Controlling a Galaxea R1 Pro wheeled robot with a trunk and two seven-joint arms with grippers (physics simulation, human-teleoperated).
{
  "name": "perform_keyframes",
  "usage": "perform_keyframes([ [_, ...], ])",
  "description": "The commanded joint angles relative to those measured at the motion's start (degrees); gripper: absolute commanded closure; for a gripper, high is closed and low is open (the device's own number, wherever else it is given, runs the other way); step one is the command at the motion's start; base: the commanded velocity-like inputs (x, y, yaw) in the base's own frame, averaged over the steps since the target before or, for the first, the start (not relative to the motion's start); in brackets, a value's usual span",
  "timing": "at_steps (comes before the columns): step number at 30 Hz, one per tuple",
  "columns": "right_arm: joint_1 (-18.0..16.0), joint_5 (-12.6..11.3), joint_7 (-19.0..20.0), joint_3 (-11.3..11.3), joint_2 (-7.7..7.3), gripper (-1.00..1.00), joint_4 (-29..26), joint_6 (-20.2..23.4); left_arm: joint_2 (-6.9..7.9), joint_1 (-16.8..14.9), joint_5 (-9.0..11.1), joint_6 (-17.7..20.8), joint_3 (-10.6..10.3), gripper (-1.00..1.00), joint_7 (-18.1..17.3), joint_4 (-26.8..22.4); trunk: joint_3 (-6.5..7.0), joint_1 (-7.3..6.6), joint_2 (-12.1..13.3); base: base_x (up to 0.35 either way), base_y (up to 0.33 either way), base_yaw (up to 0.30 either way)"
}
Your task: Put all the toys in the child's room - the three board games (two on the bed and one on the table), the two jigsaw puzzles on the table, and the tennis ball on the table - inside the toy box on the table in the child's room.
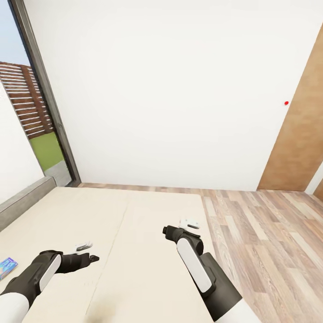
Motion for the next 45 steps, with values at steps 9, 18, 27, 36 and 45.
perform_keyframes([
  [9, -0.1, -0.5, -0.5, 0.0, 0.00, -1.00, -0.1, 0.1, 0.09, -0.1, 0.2, 0.2, -0.1, -1.00, -0.4, 0.0, -0.14, 0.04, -0.1, 0.000, 0.176, 0.000],
  [18, -0.1, -0.5, -0.5, 0.0, 0.00, -1.00, -0.1, 0.1, 0.17, -0.1, 0.2, 0.2, -0.1, -1.00, -0.4, 0.0, -0.14, 0.04, -0.1, 0.000, 0.174, 0.000],
  [27, -0.1, -0.6, -0.5, 0.0, 0.00, -1.00, -0.1, 0.1, 0.37, -0.1, 0.2, 0.3, -0.1, -1.00, -0.5, 0.0, -0.14, 0.04, -0.1, 0.000, 0.263, 0.000],
  [36, -0.1, -0.6, -0.5, 0.0, 0.00, -1.00, -0.1, 0.1, 0.49, -0.1, 0.2, 0.3, -0.1, -1.00, -0.5, 0.0, -0.14, 0.04, -0.1, 0.000, 0.282, 0.000],
  [45, -0.1, -0.6, -0.5, 0.0, 0.00, -1.00, -0.1, 0.1, 0.50, -0.1, 0.2, 0.2, -0.1, -1.00, -0.5, 0.0, -0.14, 0.04, -0.1, 0.000, 0.284, 0.000],
])
